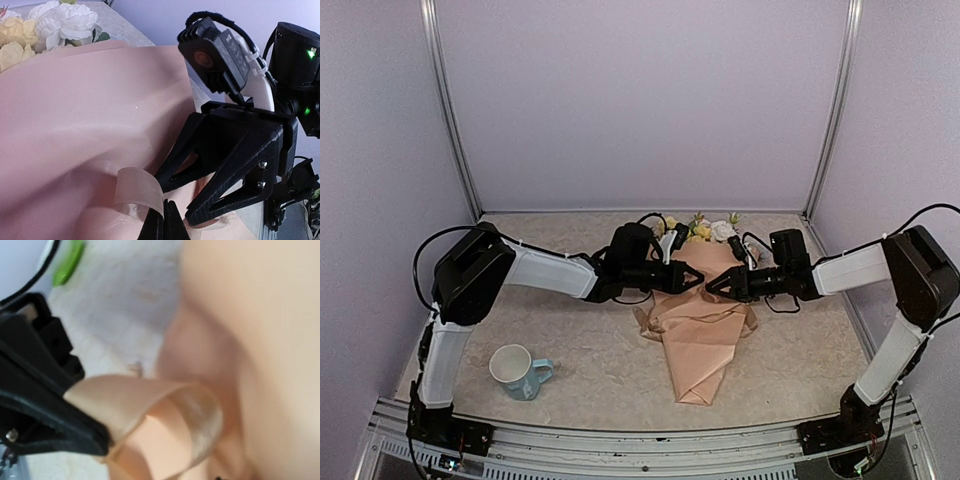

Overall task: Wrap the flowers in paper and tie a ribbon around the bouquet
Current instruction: Place the left side of the ribbon on the folded bouquet.

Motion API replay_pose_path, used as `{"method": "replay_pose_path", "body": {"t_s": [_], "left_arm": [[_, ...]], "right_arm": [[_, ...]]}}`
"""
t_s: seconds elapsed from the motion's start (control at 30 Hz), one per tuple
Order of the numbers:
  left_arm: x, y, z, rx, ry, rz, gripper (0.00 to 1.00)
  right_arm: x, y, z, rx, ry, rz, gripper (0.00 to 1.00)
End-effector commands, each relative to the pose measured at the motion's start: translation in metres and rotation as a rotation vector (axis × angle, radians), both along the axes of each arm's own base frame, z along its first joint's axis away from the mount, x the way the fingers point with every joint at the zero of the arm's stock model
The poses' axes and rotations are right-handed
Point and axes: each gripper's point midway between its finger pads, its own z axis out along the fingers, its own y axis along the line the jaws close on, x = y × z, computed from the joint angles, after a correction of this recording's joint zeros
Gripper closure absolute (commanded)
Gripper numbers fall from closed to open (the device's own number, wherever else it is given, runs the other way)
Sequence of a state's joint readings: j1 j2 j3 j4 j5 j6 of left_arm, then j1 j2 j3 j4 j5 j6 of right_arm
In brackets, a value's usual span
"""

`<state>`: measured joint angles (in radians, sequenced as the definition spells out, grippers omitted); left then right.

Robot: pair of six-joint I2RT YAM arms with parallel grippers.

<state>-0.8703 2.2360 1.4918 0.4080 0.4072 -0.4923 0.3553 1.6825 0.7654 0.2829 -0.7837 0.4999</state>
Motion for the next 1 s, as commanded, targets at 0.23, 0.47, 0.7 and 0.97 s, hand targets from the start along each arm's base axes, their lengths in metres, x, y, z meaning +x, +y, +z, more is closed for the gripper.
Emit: {"method": "replay_pose_path", "body": {"t_s": [0.23, 0.47, 0.7, 0.97], "left_arm": [[-0.030, -0.018, -0.003, 0.113, -0.088, -0.108, 1.00], [-0.057, -0.034, -0.002, 0.257, -0.208, -0.219, 0.70], [-0.066, -0.003, 0.040, 0.332, -0.397, -0.221, 0.01], [-0.037, 0.108, -0.007, 0.759, -0.312, -0.124, 0.01]], "right_arm": [[0.007, -0.028, -0.028, -0.191, 0.017, -0.090, 0.65], [0.013, -0.027, -0.033, -0.193, 0.035, -0.103, 0.65], [0.017, -0.031, -0.040, -0.241, 0.049, -0.114, 0.65], [0.017, -0.030, -0.039, -0.243, 0.043, -0.105, 0.66]]}}
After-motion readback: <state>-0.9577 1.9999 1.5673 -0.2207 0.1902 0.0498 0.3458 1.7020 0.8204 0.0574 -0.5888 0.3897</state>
